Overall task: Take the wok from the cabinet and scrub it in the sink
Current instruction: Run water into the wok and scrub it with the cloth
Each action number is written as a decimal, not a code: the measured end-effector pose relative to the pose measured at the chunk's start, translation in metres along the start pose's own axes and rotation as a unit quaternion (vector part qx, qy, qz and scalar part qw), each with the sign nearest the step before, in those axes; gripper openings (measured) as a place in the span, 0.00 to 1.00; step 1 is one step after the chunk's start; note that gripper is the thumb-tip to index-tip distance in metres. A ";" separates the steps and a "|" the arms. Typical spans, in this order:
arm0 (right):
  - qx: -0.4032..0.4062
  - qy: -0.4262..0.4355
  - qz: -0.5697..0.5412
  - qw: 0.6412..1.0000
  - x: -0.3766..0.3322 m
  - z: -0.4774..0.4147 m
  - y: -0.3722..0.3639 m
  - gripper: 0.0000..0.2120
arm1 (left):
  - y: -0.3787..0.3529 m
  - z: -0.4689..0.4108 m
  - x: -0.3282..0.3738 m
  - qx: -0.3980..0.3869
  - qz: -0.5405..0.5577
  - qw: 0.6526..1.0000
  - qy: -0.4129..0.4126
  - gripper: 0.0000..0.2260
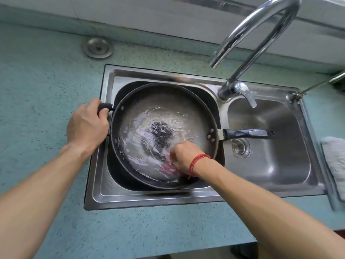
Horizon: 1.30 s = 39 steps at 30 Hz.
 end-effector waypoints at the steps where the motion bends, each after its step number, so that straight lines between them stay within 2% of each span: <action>1: 0.004 0.018 -0.017 1.000 -0.012 0.002 -0.003 0.04 | 0.000 0.000 0.000 -0.001 0.000 1.000 0.000 0.09; 10: 0.112 0.135 -0.070 0.982 -0.077 -0.037 0.014 0.05 | -0.001 0.000 -0.001 -0.001 -0.003 1.000 -0.009 0.09; 18: 0.169 0.082 -0.044 0.981 -0.050 -0.095 0.048 0.14 | 0.000 -0.001 -0.001 -0.004 -0.004 1.000 -0.014 0.08; 24: 0.165 -0.022 -0.052 0.985 0.015 -0.082 0.058 0.16 | 0.000 0.000 0.000 -0.008 -0.008 1.000 -0.013 0.09; 29: 0.137 -0.075 -0.031 0.987 0.038 -0.046 0.040 0.05 | 0.000 0.001 0.001 -0.010 -0.005 1.000 -0.002 0.08; 34: 0.092 -0.065 -0.033 0.993 0.021 -0.021 0.020 0.08 | 0.001 0.002 0.003 -0.016 -0.007 1.000 0.005 0.08; 39: 0.084 0.003 -0.055 0.995 -0.028 -0.019 0.014 0.06 | 0.002 0.003 0.004 -0.018 -0.009 1.000 0.003 0.09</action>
Point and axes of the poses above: each hand's wrist, its own z-axis away from the middle knuckle, its own y-axis out of the back of the hand, x = y × z, the point moved 9 cm from there along -z, towards the middle knuckle
